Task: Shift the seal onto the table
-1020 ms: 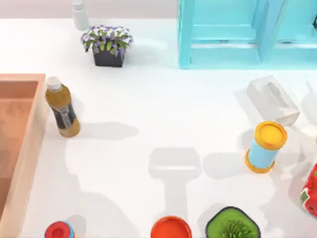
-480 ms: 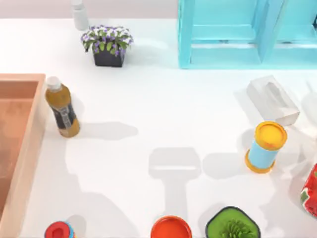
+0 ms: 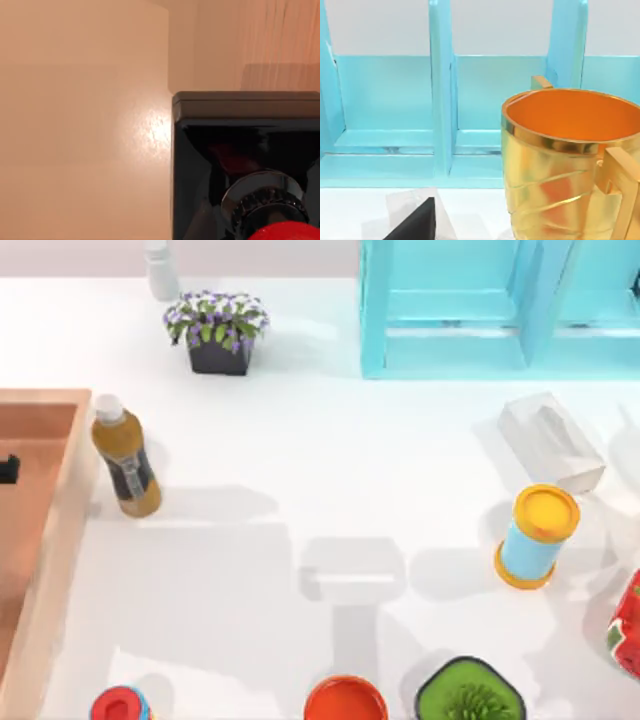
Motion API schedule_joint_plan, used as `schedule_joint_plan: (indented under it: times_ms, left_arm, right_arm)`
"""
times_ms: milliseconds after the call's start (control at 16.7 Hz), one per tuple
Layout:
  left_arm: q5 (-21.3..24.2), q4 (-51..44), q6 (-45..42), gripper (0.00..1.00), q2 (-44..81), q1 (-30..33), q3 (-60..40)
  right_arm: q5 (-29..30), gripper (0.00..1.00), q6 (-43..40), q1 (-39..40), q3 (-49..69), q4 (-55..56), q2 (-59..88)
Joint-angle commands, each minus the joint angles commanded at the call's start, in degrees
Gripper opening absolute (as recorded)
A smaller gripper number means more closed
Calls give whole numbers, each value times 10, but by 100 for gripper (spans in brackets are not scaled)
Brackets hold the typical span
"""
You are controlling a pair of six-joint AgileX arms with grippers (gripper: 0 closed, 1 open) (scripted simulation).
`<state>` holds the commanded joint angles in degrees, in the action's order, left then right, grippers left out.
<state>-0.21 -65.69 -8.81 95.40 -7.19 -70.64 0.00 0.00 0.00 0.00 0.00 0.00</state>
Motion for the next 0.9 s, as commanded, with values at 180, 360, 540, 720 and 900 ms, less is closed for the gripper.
schedule_joint_plan:
  times_ms: [180,360,540,720,900]
  left_arm:
    - [1,-113,99,0,-20,97,-77]
    - [0,-187,174,0,-44,170,-138]
    - [0,-208,195,0,-54,192,-158]
    - [0,-206,194,0,-52,189,-156]
    - [1,-197,213,0,-30,209,-174]
  right_arm:
    - [0,100,0,0,0,0,0]
    - [0,100,0,0,0,0,0]
    - [0,100,0,0,0,0,0]
    - [0,100,0,0,0,0,0]
    - [0,100,0,0,0,0,0]
